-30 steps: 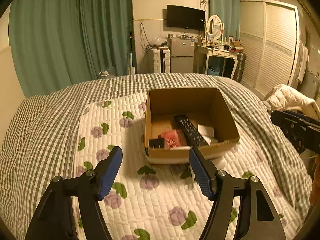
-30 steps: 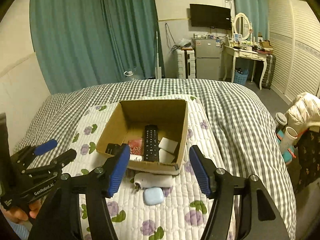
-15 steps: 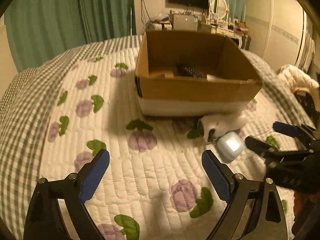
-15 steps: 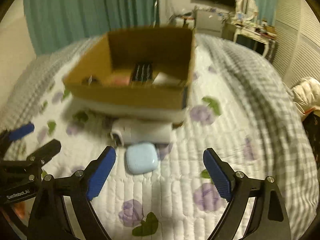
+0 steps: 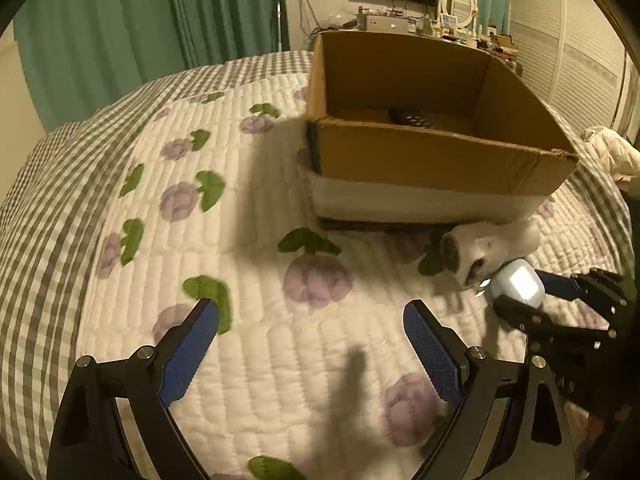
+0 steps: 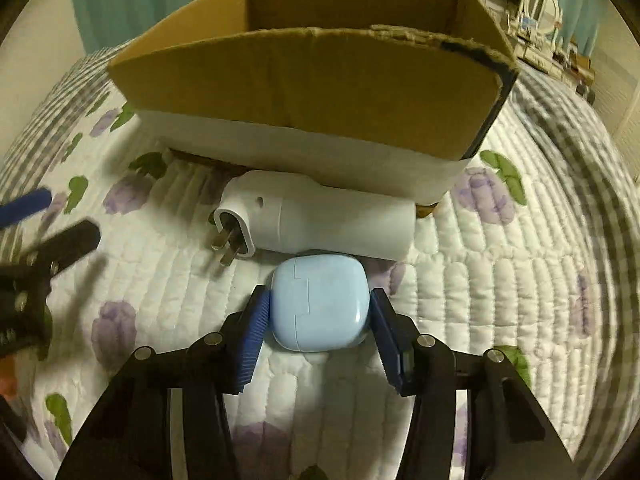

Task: Organize rigid objects
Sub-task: 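Grasp the light blue earbud case with the right tool while the left tool grasps the white cylindrical plug device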

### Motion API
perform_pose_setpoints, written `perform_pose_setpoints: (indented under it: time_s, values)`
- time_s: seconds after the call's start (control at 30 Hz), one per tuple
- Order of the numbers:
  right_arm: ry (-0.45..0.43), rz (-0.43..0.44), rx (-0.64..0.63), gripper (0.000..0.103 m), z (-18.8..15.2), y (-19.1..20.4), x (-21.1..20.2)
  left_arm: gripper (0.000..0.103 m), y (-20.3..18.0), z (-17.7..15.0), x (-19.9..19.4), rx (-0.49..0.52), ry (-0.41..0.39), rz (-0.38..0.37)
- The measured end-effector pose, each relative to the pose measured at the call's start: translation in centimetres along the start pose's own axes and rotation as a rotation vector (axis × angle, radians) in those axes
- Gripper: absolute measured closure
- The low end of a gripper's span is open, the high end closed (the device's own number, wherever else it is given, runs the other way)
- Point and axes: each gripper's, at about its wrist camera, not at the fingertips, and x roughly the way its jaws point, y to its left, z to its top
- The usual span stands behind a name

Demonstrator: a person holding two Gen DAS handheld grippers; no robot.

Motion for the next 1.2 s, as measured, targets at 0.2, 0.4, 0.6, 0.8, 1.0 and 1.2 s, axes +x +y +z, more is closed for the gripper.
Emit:
perform_pose_setpoints:
  time_s: [0.2, 0.4, 0.6, 0.8, 1.0, 1.2]
  values:
    - [-0.044, -0.047, 0.176, 0.053, -0.2, -4.9, -3.3, 0.008, -4.3, 1.4, 0.1, 0.082, 0.002, -0.051]
    - [-0.050, -0.070, 0.284, 0.053, -0.2, -8.8, -3.7, 0.008, -9.0, 2.5, 1.8, 0.209, -0.004, -0.085]
    - [-0.028, -0.071, 0.320, 0.053, -0.9, -10.3, -2.9, 0.010, -11.9, 2.8, 4.4, 0.242, 0.018, -0.132]
    - [-0.028, -0.053, 0.321, 0.053, -0.5, -10.6, -2.4, 0.037, -13.2, 2.4, 5.2, 0.292, 0.030, -0.126]
    - [-0.024, -0.041, 0.331, 0.053, -1.1, -10.9, -3.0, 0.046, -11.7, 1.6, 3.6, 0.252, 0.038, -0.163]
    - [-0.040, -0.033, 0.318, 0.053, -1.4, -10.0, -5.3, 0.046, -10.0, 1.2, 0.8, 0.227, 0.022, -0.154]
